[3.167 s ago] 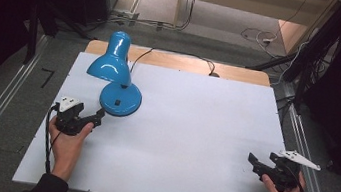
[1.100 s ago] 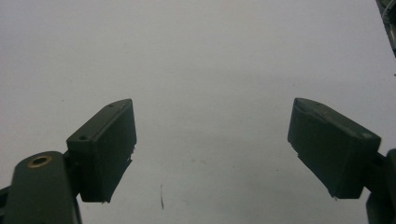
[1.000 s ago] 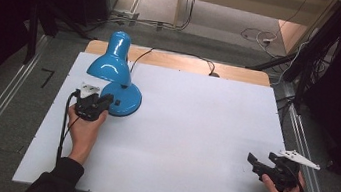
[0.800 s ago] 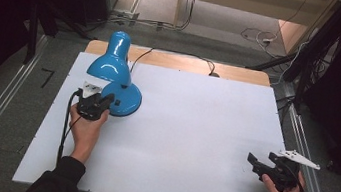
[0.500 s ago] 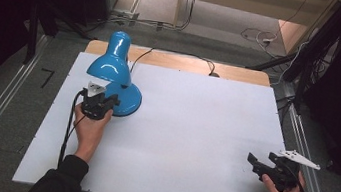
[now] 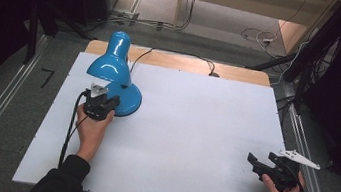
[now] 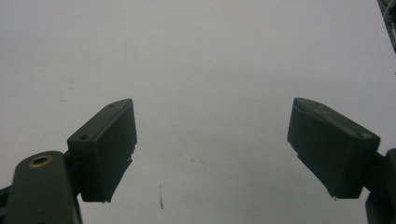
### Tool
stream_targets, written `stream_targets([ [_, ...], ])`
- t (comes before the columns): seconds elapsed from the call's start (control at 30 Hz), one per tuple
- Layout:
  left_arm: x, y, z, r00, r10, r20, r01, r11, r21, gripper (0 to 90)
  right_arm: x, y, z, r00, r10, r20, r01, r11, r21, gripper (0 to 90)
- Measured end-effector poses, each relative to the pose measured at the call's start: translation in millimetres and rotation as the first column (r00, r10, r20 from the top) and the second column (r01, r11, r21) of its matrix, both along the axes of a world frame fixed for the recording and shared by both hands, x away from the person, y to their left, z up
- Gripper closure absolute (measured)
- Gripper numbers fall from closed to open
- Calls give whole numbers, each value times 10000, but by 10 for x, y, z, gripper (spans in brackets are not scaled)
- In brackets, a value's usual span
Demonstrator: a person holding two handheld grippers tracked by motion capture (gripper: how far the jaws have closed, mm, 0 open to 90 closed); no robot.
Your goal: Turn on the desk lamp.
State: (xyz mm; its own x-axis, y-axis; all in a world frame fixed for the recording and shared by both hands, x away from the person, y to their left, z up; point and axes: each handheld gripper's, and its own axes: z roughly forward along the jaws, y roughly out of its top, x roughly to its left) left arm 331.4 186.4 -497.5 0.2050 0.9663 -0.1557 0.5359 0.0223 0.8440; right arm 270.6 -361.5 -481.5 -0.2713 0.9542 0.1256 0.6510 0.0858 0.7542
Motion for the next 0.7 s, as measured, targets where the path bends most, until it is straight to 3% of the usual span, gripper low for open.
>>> stream_targets([
  [0.7,11,15,-38,9998,-74,-205,76,9999,80,900,4,-1,-8,10000,52,-71,-52,10000,5,145],
])
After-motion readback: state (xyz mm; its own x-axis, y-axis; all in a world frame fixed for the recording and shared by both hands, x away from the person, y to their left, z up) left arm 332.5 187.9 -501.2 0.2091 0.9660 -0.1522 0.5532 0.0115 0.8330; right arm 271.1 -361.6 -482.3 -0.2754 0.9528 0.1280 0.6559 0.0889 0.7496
